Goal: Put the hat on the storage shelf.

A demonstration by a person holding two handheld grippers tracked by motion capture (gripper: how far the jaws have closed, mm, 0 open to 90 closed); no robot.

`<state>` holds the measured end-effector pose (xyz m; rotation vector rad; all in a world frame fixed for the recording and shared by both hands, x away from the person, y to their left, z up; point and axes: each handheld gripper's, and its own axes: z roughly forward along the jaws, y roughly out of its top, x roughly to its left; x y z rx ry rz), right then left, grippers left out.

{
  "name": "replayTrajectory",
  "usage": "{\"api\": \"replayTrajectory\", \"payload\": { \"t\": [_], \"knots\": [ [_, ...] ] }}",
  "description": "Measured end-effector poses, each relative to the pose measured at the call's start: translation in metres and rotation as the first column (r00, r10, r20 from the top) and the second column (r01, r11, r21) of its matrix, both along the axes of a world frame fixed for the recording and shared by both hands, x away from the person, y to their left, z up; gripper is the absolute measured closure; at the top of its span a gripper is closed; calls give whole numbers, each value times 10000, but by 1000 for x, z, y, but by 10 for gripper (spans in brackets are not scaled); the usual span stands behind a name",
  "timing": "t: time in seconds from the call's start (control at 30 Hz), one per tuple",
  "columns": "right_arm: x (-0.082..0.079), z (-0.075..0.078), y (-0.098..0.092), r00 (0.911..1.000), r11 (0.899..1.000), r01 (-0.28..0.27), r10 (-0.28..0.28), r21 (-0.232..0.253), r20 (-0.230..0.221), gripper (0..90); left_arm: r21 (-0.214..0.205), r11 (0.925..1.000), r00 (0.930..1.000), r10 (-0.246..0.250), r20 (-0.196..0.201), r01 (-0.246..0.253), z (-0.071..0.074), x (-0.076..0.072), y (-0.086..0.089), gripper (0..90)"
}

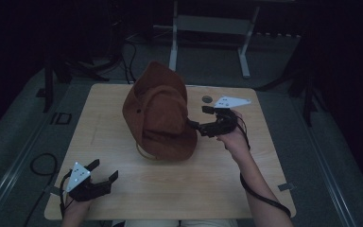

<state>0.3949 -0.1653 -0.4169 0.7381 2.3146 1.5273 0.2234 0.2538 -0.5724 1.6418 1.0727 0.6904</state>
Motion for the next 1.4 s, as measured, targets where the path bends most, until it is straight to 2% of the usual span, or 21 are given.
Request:
{"api": "replayTrajectory", "payload": {
  "t": [0.17,0.4,0.57,0.73,0.87,0.9,1.07,1.17,1.27,1.4],
  "knots": [
    [-4,-21,-17,9996,9996,240,-242,-142,-163,145,77,10000,10000,-25,0,25,0,0,-1,144],
    [-14,-50,-31,9984,9974,438,-458,-566,-346,144,92,10000,10000,-12,-29,13,-1,0,-1,145],
    [-23,-66,-40,9983,9974,411,-434,-586,-394,144,92,10000,10000,-35,-52,36,-1,0,-1,145],
    [-30,-84,-49,9952,9961,482,-542,-738,-818,140,103,9999,10000,-50,-62,51,-2,0,-1,145],
    [-34,-94,-55,9938,9960,552,-616,-696,-925,140,113,9999,9999,-56,-87,57,-2,0,-1,145],
    [-38,-101,-59,9930,9950,649,-719,-757,-940,140,126,9999,9999,-41,-95,42,-2,0,-1,145],
    [-44,-115,-70,9906,9950,817,-873,-571,-1049,141,142,9999,9999,-27,-116,29,-2,0,-1,145],
    [-48,-122,-76,9893,9930,907,-986,-756,-1078,141,143,9999,9999,-36,-117,38,-2,0,-2,144],
    [-51,-126,-81,9876,9927,981,-1058,-700,-1158,140,154,9999,9999,-41,-122,43,-2,0,-2,145],
    [-60,-133,-93,9851,9870,1243,-1350,-1015,-1065,140,173,9998,9999,-57,-109,59,-2,0,-2,144]
  ]
}}
